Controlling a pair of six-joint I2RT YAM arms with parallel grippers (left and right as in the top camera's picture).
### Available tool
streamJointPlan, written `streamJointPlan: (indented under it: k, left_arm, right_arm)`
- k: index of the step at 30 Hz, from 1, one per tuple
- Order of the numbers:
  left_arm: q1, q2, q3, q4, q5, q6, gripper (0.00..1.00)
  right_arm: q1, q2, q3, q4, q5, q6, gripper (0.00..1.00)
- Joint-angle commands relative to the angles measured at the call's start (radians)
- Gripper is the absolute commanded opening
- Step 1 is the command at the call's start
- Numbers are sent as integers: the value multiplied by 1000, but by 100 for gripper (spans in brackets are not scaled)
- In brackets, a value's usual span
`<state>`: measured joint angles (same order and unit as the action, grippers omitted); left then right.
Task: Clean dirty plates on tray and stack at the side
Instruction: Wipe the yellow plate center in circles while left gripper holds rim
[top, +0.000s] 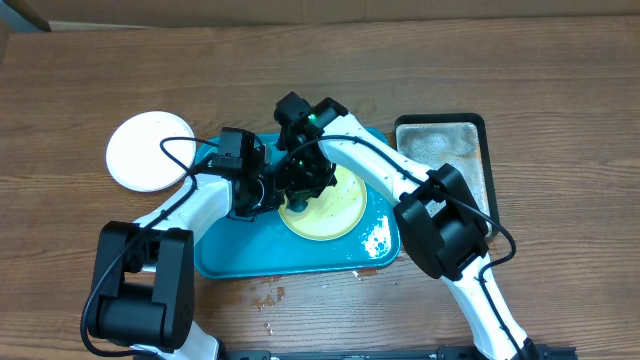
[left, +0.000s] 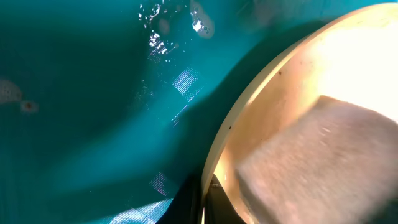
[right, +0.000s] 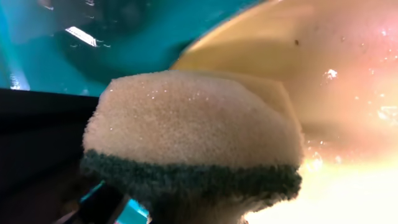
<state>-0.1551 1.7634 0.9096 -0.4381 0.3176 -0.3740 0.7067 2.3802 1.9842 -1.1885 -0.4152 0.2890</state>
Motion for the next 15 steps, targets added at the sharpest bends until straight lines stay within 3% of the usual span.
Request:
streamJointPlan:
  k: [1,7,15]
  left_arm:
    - [13,56,-47,-21,-145,-23,4]
    - [13,56,-47,-21,-145,-23,4]
    - [13,56,-47,-26,-155,-34,4]
  right_arm:
    - [1,3,-69,27,-6,31,4]
    - [-6,3,-185,85,6,40,4]
    - [-41,3,-187,-24,393,86,4]
